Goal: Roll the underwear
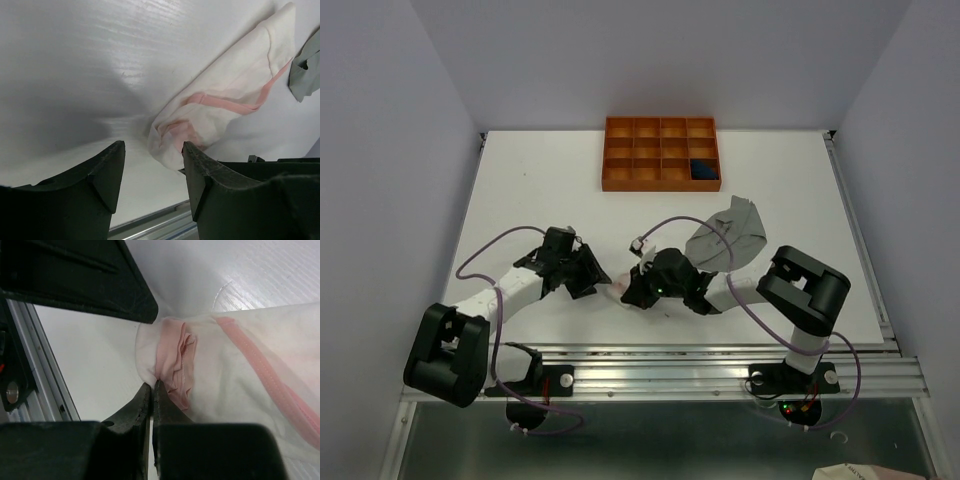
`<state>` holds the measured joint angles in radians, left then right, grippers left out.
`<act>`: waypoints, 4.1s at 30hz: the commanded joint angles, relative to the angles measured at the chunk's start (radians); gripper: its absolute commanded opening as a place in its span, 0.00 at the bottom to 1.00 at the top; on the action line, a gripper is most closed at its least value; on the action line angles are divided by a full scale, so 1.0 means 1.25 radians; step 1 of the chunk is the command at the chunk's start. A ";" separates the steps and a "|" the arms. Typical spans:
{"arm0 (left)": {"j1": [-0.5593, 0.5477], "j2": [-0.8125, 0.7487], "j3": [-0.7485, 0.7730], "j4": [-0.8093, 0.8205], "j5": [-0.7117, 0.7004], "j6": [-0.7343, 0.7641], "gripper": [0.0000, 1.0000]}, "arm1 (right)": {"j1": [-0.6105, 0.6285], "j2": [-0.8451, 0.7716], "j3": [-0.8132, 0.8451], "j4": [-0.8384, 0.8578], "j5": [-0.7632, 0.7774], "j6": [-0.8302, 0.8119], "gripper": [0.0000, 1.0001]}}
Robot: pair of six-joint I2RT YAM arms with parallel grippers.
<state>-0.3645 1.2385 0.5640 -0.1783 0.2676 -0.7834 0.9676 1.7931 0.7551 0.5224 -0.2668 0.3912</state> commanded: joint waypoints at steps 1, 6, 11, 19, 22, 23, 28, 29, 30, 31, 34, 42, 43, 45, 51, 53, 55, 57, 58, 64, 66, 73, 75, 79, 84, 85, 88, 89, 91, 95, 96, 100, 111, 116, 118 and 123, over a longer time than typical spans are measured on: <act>0.000 -0.023 -0.046 0.068 0.067 -0.029 0.60 | -0.016 -0.012 -0.041 0.160 -0.015 0.100 0.01; -0.015 -0.029 -0.065 0.116 0.088 -0.042 0.61 | -0.023 0.011 -0.056 0.208 -0.038 0.131 0.01; -0.032 -0.013 -0.071 0.137 0.090 -0.050 0.61 | -0.023 0.001 -0.067 0.214 -0.044 0.120 0.01; -0.056 0.047 -0.046 0.137 0.079 -0.051 0.41 | -0.023 0.005 -0.078 0.232 -0.071 0.117 0.01; -0.064 0.079 -0.033 0.137 0.076 -0.043 0.28 | -0.023 0.005 -0.083 0.239 -0.077 0.114 0.01; -0.064 0.084 -0.032 0.137 0.076 -0.041 0.18 | -0.023 0.005 -0.083 0.240 -0.080 0.114 0.01; -0.074 0.090 -0.016 0.128 0.063 -0.046 0.00 | -0.023 0.006 -0.079 0.229 -0.104 0.088 0.01; -0.075 0.088 -0.011 0.117 0.054 -0.047 0.00 | -0.023 0.003 -0.076 0.219 -0.110 0.076 0.03; -0.078 0.083 -0.003 0.083 0.043 -0.048 0.00 | -0.023 -0.001 -0.073 0.208 -0.119 0.058 0.10; -0.078 0.079 0.004 0.058 0.029 -0.048 0.00 | -0.023 -0.007 -0.065 0.162 -0.126 0.035 0.15; -0.083 0.094 0.086 -0.069 -0.027 -0.038 0.00 | -0.023 -0.038 -0.049 0.098 -0.148 -0.059 0.31; -0.083 0.184 0.226 -0.382 -0.148 -0.060 0.00 | 0.046 -0.120 -0.029 0.005 -0.093 -0.191 0.64; -0.083 0.191 0.246 -0.401 -0.156 -0.065 0.00 | 0.053 -0.121 -0.025 -0.002 -0.079 -0.200 0.65; -0.084 0.202 0.265 -0.451 -0.178 -0.074 0.00 | 0.065 -0.125 -0.020 -0.013 -0.026 -0.213 0.66; -0.090 0.234 0.338 -0.542 -0.205 -0.096 0.00 | 0.118 -0.107 0.041 -0.058 0.136 -0.252 0.67; -0.092 0.247 0.349 -0.560 -0.205 -0.095 0.00 | 0.141 -0.090 0.068 -0.064 0.183 -0.274 0.68; -0.093 0.263 0.357 -0.573 -0.205 -0.100 0.00 | 0.150 -0.082 0.078 -0.062 0.193 -0.288 0.69; -0.093 0.277 0.359 -0.585 -0.205 -0.105 0.00 | 0.176 -0.072 0.095 -0.063 0.196 -0.298 0.69; -0.093 0.281 0.362 -0.587 -0.205 -0.105 0.00 | 0.176 -0.069 0.103 -0.062 0.207 -0.301 0.69; -0.096 0.301 0.382 -0.622 -0.247 -0.123 0.00 | 0.215 -0.029 0.147 -0.085 0.285 -0.291 0.68; -0.099 0.304 0.383 -0.619 -0.242 -0.127 0.00 | 0.222 -0.018 0.157 -0.087 0.299 -0.288 0.66; -0.100 0.304 0.370 -0.621 -0.242 -0.154 0.00 | 0.246 0.020 0.185 -0.115 0.350 -0.273 0.61; -0.100 0.304 0.375 -0.624 -0.245 -0.159 0.00 | 0.246 0.031 0.189 -0.115 0.359 -0.269 0.58; -0.101 0.304 0.382 -0.637 -0.256 -0.165 0.00 | 0.246 0.039 0.194 -0.101 0.374 -0.239 0.49; -0.104 0.304 0.381 -0.632 -0.253 -0.170 0.00 | 0.246 0.048 0.198 -0.093 0.371 -0.218 0.44; -0.104 0.304 0.381 -0.630 -0.252 -0.171 0.00 | 0.246 0.053 0.201 -0.096 0.375 -0.216 0.42; -0.104 0.299 0.377 -0.628 -0.250 -0.171 0.00 | 0.246 0.064 0.205 -0.107 0.383 -0.195 0.25; -0.104 0.299 0.376 -0.624 -0.248 -0.169 0.00 | 0.246 0.066 0.208 -0.112 0.400 -0.184 0.12; -0.104 0.294 0.373 -0.619 -0.244 -0.169 0.00 | 0.246 0.069 0.207 -0.120 0.407 -0.172 0.05; -0.104 0.279 0.358 -0.597 -0.230 -0.162 0.00 | 0.222 0.060 0.180 -0.120 0.383 -0.096 0.01; -0.104 0.276 0.354 -0.592 -0.232 -0.164 0.10 | 0.210 0.058 0.174 -0.119 0.329 -0.079 0.01; -0.100 0.255 0.348 -0.584 -0.241 -0.164 0.24 | 0.148 0.068 0.156 -0.109 0.226 -0.023 0.01; -0.058 0.174 0.333 -0.536 -0.277 -0.173 0.57 | 0.040 0.144 0.146 -0.062 -0.044 0.092 0.01; -0.057 0.102 0.277 -0.505 -0.290 -0.195 0.63 | -0.007 0.174 0.154 -0.071 -0.096 0.159 0.01; -0.057 0.055 0.251 -0.472 -0.290 -0.203 0.69 | -0.025 0.183 0.157 -0.073 -0.118 0.175 0.01; -0.056 -0.033 0.138 -0.350 -0.244 -0.188 0.72 | -0.040 0.210 0.168 -0.084 -0.141 0.216 0.01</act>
<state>-0.4366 1.2602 0.8154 -0.7269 -0.0597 -1.0157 0.9386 1.9984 0.9577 0.4984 -0.4442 0.6209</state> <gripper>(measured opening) 0.711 0.058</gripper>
